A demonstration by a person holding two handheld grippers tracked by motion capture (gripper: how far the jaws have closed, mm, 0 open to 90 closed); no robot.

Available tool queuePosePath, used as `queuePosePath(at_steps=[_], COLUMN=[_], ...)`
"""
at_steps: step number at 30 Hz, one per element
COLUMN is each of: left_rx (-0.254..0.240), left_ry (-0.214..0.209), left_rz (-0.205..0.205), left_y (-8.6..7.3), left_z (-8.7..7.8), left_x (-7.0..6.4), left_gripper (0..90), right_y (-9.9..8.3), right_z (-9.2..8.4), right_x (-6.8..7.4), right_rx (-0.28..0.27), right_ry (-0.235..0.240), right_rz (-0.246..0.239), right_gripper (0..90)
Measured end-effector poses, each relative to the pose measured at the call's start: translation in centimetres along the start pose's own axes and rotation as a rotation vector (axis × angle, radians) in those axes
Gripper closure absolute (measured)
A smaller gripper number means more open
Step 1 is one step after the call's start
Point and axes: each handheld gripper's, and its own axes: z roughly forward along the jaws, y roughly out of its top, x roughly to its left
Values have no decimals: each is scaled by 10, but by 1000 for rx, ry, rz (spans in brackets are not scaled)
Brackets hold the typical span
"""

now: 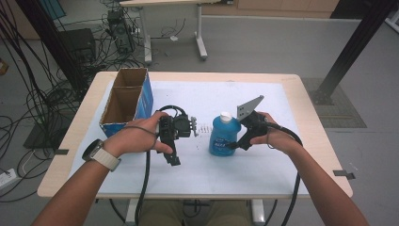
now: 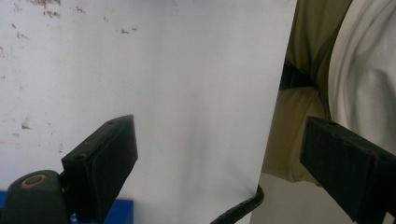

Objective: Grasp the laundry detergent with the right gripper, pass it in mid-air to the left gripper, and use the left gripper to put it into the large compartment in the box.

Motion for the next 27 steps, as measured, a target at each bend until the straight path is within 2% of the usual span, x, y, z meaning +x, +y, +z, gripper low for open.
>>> queuePosePath(at_steps=[27], left_rx=[-3], left_ry=[-3], left_rz=[-4], left_y=[0], left_z=[1], left_x=[1], left_gripper=[117], right_y=[-3], right_z=[6], right_x=[1], right_rx=[-13], right_ry=[6], right_rz=[-5], right_gripper=[174])
